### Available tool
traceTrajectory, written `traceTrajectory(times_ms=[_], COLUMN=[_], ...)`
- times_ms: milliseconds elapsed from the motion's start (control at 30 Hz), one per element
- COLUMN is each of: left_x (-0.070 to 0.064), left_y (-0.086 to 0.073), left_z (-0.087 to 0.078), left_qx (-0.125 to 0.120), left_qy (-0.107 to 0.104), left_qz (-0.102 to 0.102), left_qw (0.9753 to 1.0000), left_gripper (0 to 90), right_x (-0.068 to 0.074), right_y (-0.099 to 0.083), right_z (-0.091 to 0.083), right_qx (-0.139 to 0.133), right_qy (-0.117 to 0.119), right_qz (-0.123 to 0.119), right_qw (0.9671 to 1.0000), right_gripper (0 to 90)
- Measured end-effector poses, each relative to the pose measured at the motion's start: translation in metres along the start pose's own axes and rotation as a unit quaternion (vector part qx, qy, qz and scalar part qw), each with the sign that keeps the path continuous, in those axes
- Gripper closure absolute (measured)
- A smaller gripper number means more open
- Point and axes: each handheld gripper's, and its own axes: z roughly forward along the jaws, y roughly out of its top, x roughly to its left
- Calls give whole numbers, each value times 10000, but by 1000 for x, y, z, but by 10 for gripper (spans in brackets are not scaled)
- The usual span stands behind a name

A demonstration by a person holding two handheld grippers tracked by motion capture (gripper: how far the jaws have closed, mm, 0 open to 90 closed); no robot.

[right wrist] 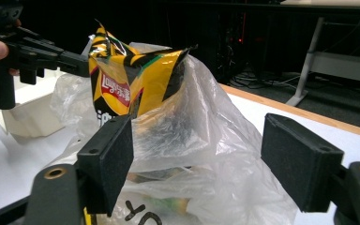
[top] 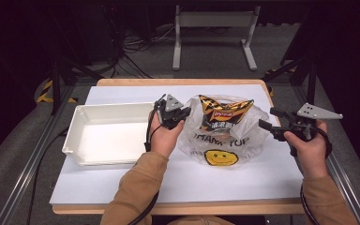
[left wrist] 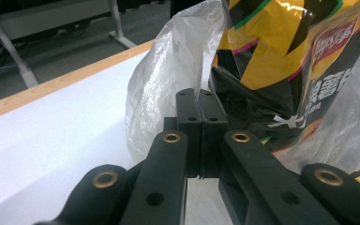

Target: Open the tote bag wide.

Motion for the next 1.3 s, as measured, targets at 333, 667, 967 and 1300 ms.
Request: traceTrajectory(times_ms=[333,667,967,1300], left_x=[-2,-6,-6,-4], left_y=[-10,-18,-31,-37], left_z=[12,27,45,60], left_qx=[182,576,992,1260], left_qy=[-40,0,-7,-13], left_qz=[-32,32,-104,-119], left_qw=[9998,9983,9950,9920], left_gripper=[895,893,891,881], right_x=[-12,-18,-27,-29], right_y=[-6,-22,-43,-51], right_z=[13,30,44,50], right_qx=[92,544,1049,1281], right_qy=[23,-19,20,-39], right_qz=[-98,-123,159,180], right_qw=[9999,9984,9944,9916], right_gripper=[818,900,897,889])
